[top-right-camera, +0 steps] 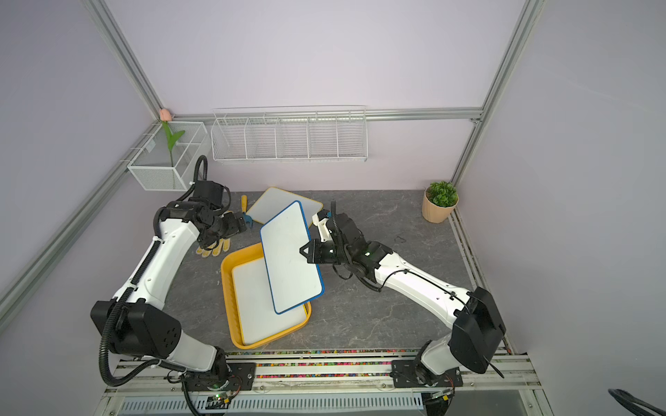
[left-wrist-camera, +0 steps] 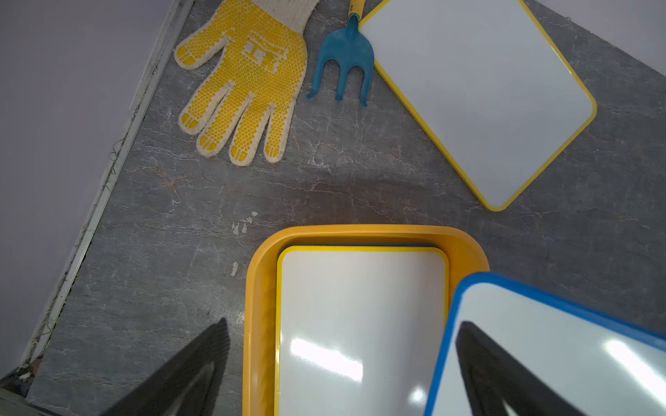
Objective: Put the whiteboard into the storage box
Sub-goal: Place the whiteboard in the storage box.
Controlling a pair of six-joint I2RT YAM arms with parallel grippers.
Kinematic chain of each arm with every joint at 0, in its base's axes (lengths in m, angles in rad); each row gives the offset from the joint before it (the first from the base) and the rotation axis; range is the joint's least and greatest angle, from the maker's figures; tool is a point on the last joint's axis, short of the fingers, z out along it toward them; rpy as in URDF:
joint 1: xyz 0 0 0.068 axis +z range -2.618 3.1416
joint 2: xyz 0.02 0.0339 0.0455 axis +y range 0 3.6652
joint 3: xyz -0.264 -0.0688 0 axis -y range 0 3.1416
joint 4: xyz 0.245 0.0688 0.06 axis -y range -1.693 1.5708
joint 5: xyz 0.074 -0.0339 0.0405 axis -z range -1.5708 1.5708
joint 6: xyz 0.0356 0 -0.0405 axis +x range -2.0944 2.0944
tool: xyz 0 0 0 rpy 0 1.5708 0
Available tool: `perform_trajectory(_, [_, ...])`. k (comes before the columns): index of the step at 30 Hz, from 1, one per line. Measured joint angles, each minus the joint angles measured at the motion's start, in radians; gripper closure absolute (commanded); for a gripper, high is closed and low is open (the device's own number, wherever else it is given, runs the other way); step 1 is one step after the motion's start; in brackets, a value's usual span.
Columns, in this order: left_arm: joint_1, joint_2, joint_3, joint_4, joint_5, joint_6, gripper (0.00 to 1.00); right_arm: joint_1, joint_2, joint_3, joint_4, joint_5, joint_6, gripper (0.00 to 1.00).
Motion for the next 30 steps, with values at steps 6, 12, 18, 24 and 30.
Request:
perform_trajectory(6, [0.01,0.001,-0.029,0.019,0.031,0.006,0.01,0.065,0.098,0.008,0.046,-0.013,0.076,0.94])
perform_trajectory(12, [0.01,0.001,-0.053,0.033,0.059,0.007,0.01,0.111,0.22,0.033,0.095,-0.029,0.14,0.94])
perform_trajectory(18, [0.01,-0.003,-0.104,0.055,0.085,0.007,0.01,0.14,0.312,0.042,0.164,-0.026,0.182,0.94])
perform_trajectory(24, [0.01,-0.023,-0.148,0.087,0.12,0.007,0.01,0.152,0.351,0.041,0.237,-0.032,0.214,0.87])
perform_trajectory(30, [0.01,-0.043,-0.185,0.12,0.15,0.007,0.01,0.157,0.352,0.022,0.262,-0.02,0.225,0.48])
